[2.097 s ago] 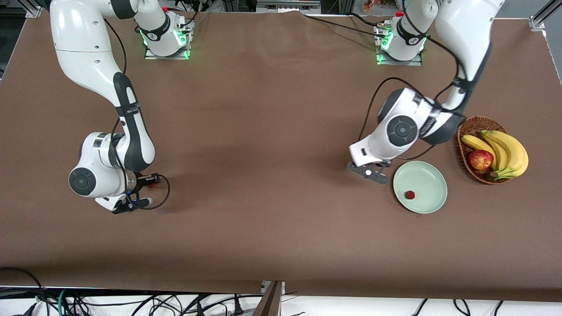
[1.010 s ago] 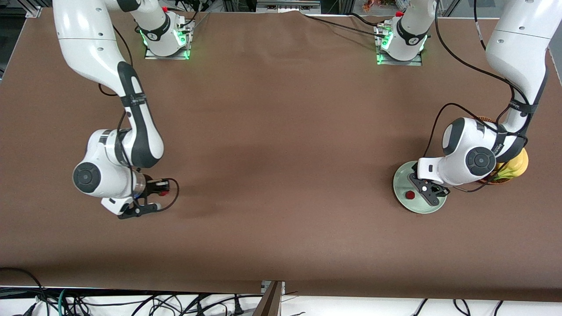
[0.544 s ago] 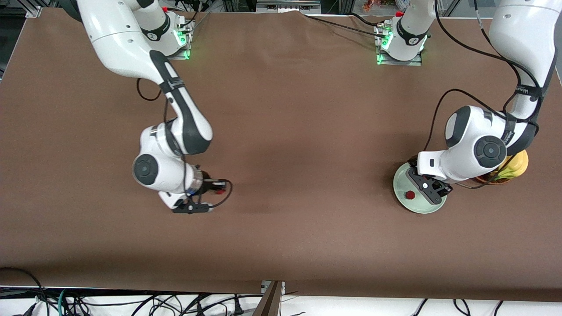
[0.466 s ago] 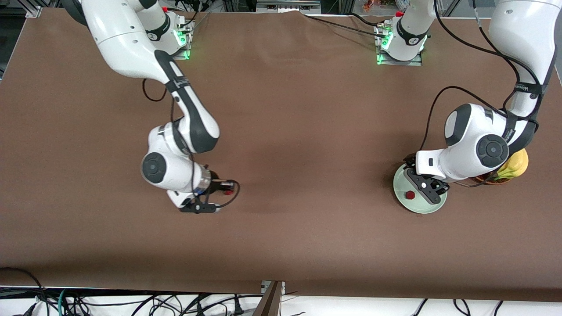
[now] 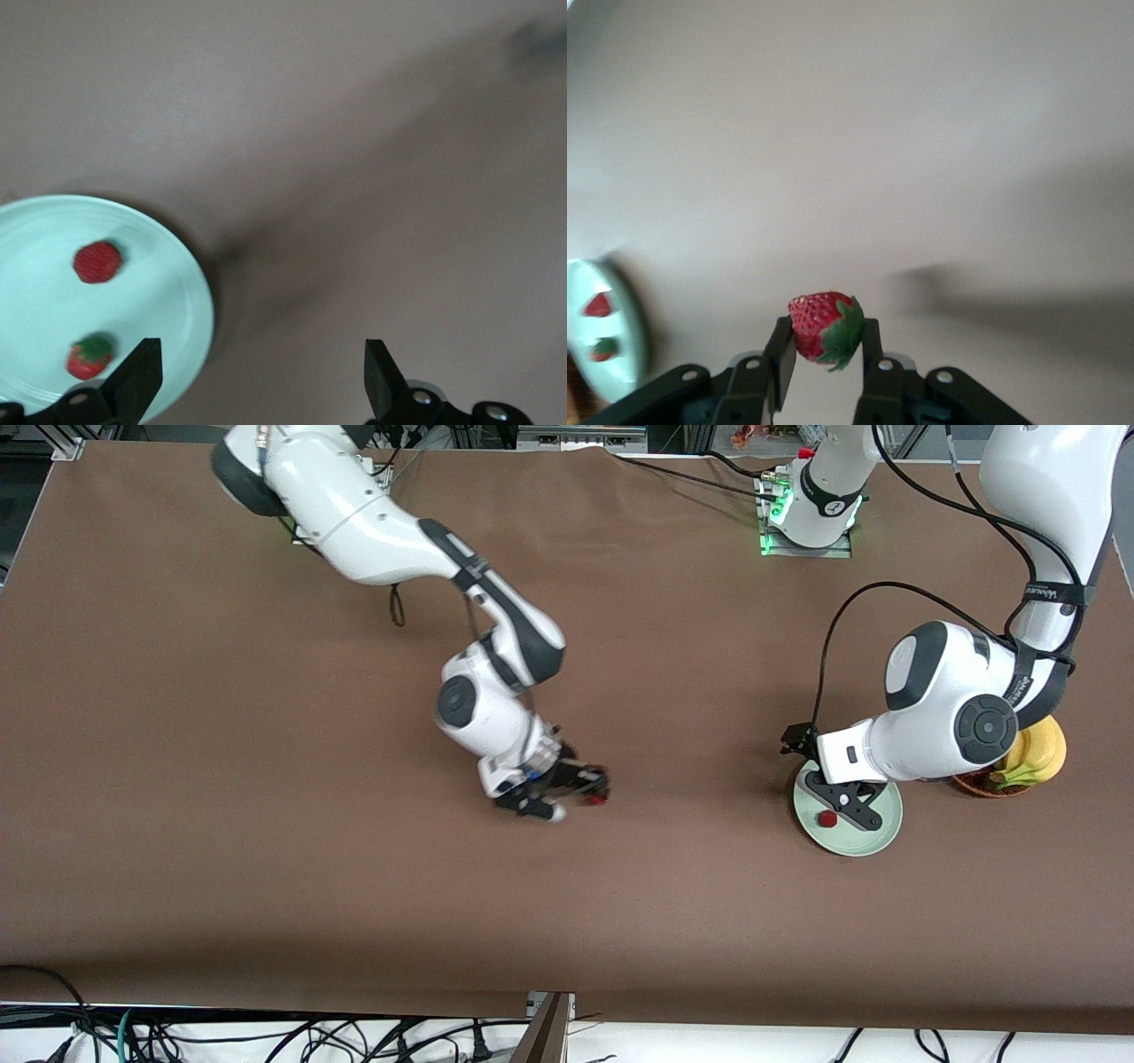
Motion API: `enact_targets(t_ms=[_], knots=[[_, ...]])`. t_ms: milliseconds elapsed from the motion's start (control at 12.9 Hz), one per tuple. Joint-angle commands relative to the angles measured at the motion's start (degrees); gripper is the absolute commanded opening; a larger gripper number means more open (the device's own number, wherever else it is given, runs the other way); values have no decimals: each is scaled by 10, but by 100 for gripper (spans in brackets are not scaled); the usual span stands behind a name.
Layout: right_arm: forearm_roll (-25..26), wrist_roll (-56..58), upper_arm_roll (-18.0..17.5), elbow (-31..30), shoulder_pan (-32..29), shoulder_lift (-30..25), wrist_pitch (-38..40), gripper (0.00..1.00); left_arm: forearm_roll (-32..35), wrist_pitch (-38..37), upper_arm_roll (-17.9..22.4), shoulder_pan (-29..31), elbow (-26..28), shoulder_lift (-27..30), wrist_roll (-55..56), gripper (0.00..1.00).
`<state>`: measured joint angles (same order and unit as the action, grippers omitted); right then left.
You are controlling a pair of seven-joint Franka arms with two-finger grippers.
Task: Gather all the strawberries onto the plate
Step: 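Carry the third strawberry with the right gripper toward the plate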
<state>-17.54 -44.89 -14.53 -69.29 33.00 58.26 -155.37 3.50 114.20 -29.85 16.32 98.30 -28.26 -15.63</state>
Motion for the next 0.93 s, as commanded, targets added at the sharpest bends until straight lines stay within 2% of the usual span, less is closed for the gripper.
enact_targets(t_ms=[0,78,155,233,466,699,854], knots=[[-6,-72,1,49,49,51,-88,18,-14,-21,-23,2,0,13,71,100],[-6,-86,1,50,66,63,-130,31,-13,-20,-26,1,5,13,98,100],[-6,-99,1,50,76,72,-161,38,-12,-19,-27,1,11,14,105,100],[-5,-100,1,50,79,77,-169,45,-12,-13,-26,1,13,11,105,100],[-5,-99,2,49,77,70,-168,77,-12,14,-26,-4,33,8,107,100],[0,-92,4,47,58,51,-154,79,-12,53,-27,-10,53,7,107,100],[15,-85,8,46,26,33,-75,79,-12,115,-25,-41,53,-3,109,100]])
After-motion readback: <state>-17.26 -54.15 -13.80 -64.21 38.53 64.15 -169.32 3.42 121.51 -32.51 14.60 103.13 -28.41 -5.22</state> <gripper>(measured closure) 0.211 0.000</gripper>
